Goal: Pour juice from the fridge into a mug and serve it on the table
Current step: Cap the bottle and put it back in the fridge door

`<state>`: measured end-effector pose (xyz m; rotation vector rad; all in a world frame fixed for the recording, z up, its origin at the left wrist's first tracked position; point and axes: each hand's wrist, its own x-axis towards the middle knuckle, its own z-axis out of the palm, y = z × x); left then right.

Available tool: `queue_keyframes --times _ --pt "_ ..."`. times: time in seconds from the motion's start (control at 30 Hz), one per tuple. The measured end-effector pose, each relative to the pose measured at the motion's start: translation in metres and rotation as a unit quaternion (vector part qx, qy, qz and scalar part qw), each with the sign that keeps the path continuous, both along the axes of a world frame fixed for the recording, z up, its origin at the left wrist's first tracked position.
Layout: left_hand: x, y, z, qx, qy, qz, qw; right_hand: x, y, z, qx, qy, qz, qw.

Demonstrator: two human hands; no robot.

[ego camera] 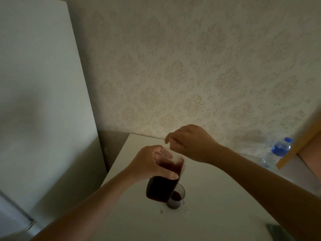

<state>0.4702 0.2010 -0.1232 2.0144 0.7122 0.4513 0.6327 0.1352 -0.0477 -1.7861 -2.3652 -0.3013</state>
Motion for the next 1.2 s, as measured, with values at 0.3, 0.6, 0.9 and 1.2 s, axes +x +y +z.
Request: queue_keyframes --times 0.3,0.6,0.9,1.2 --pt "-0.005 -0.018 -0.005 0.228 0.001 0.154 0.961 -0.022 0.001 -0.008 0.033 -0.077 -0.118 0.989" --pt "-0.043 0.001 0.018 0.021 -0.09 0.034 0.995 -0.039 -0.032 -0.011 -0.079 0.46 -0.008 0.885" --pt "-0.1 -0.051 0.04 0.0 -0.167 0.085 0.982 -0.087 -0.071 0.004 -0.037 0.467 0.086 0.879" --pt "-0.212 -0.14 0.062 -0.019 -0.157 0.149 0.976 -0.175 -0.11 0.018 -0.023 0.444 0.212 0.87"
